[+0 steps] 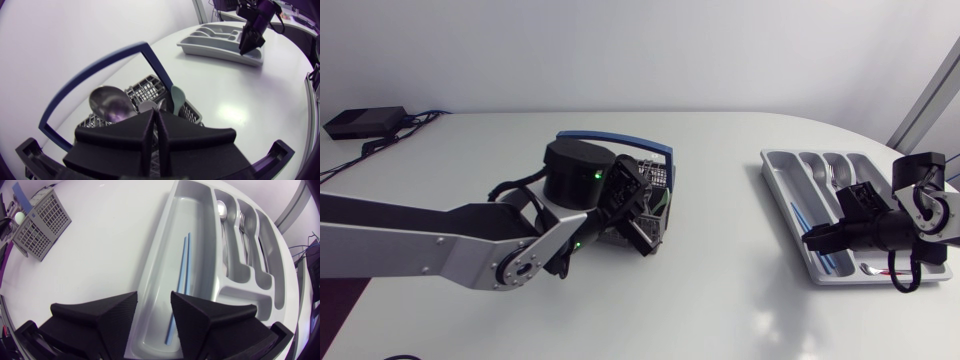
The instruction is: Sort the cutlery from the basket into the organizer compartments.
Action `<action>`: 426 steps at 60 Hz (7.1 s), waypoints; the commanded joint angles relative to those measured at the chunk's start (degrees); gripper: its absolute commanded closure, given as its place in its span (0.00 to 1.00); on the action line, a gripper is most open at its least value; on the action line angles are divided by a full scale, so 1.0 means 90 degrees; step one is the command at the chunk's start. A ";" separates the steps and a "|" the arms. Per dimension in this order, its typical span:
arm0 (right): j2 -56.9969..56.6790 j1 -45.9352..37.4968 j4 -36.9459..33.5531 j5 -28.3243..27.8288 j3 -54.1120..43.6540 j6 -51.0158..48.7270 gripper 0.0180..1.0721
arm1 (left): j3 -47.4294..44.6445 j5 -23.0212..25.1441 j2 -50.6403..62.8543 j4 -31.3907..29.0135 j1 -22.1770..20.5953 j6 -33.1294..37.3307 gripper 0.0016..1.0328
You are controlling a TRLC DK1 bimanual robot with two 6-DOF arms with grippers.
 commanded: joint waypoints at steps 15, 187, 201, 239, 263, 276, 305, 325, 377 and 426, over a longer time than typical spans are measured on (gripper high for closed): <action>-0.1267 0.0257 0.0082 -0.0400 -0.0558 -0.0048 0.51 | 0.0314 0.0128 -0.0712 -0.0156 -0.0040 -0.0095 0.97; -0.3093 0.5960 0.0912 0.2295 -0.0509 0.0684 0.94 | 0.2462 0.2520 -0.0448 -0.2569 0.0526 -0.2595 0.14; -0.3601 0.5277 0.0355 0.1612 -0.0656 0.0538 0.93 | 0.2716 0.2501 -0.0477 -0.2735 0.1132 -0.1960 0.12; -0.4168 0.1546 -0.0924 -0.1318 -0.1017 -0.1405 0.93 | 0.2814 0.2481 -0.0692 -0.3037 0.1347 -0.0642 0.11; -0.2459 -0.1042 -0.1705 -0.2490 -0.0226 -0.3837 0.93 | 0.2745 0.2335 -0.0634 -0.3428 0.1181 0.0022 0.11; -0.1336 -0.2028 -0.2496 -0.2695 0.0614 -0.5341 0.93 | 0.2667 0.2296 -0.0575 -0.3535 0.1073 0.0296 0.11; 0.1203 -0.3425 -0.3248 -0.2480 0.2166 -0.7870 0.93 | 0.2433 0.1954 -0.0448 -0.3770 0.0810 0.1585 0.11; 0.1838 -0.3649 -0.3209 -0.1943 0.2303 -0.8730 0.93 | 0.2423 0.1847 -0.0419 -0.3779 0.0683 0.1614 0.11; 0.1653 -0.3454 -0.1705 -0.1298 0.1346 -0.9618 0.93 | 0.2364 0.1798 -0.0536 -0.3926 0.0595 0.1712 0.11; 0.1194 -0.3483 -0.1207 -0.1084 0.0965 -0.9931 0.58 | 0.2452 0.1778 -0.0526 -0.3975 0.0536 0.1731 0.11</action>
